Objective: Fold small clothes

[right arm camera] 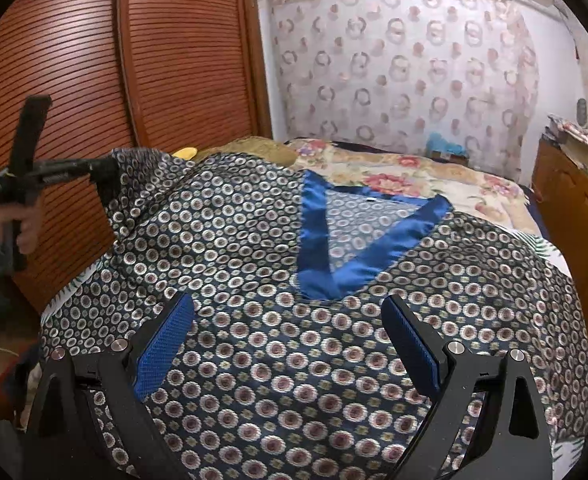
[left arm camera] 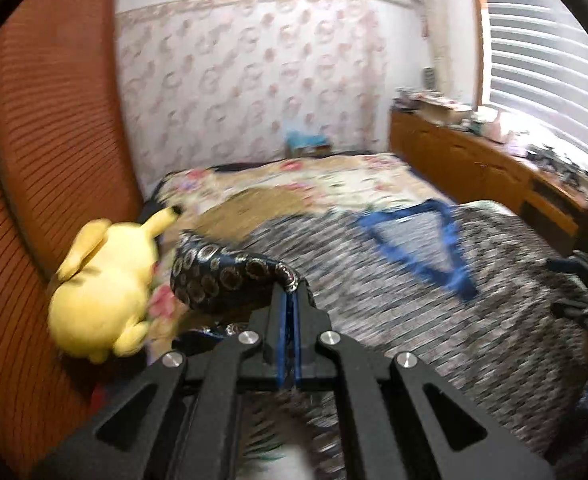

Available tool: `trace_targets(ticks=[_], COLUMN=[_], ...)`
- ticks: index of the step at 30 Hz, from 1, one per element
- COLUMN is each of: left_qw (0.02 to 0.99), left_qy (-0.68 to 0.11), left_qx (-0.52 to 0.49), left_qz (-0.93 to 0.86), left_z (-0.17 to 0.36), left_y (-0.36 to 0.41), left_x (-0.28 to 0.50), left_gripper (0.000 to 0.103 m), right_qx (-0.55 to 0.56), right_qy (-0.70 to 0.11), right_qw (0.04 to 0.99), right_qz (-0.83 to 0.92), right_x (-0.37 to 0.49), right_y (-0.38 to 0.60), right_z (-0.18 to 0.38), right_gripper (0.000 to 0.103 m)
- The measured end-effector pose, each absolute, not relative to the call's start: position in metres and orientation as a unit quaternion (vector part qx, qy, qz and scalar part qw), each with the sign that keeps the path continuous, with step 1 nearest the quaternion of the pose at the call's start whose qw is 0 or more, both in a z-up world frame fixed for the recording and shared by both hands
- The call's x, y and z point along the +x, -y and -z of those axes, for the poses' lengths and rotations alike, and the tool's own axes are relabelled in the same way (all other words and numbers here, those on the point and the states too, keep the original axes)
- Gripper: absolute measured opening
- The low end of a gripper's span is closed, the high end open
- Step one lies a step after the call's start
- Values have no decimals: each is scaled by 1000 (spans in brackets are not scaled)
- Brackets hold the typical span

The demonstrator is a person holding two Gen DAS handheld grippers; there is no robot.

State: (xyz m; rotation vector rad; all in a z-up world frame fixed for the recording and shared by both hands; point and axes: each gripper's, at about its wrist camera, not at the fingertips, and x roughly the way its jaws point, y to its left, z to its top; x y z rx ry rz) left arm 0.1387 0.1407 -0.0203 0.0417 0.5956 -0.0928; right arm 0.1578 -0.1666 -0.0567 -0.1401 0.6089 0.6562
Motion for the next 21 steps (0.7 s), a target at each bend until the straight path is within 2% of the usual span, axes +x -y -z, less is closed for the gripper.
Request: trace_targets(ticks=[7,13,18,21], left_qw=[950,950,954,956], left_qy=[-296,-299,-286,-283], left_qx=[37,17,0,-6], left_qz=[93,91,87,77], left_z=[17,24,22,21], left_y=[-77,-76,-90,-100], left_x=[159,149,128,117], left_gripper=[1,11,38,43], right_qx=[-55,-58,-63,-70], right_qy=[-295,-298,-297,-296], right_qw=[904,904,903,901], right_qz=[-304,-301,-303,-310], right_x=[158,158,160,162], right_y=[186,192,186,177], right_z=[54,53,51,50], right_gripper=[97,97,97,97])
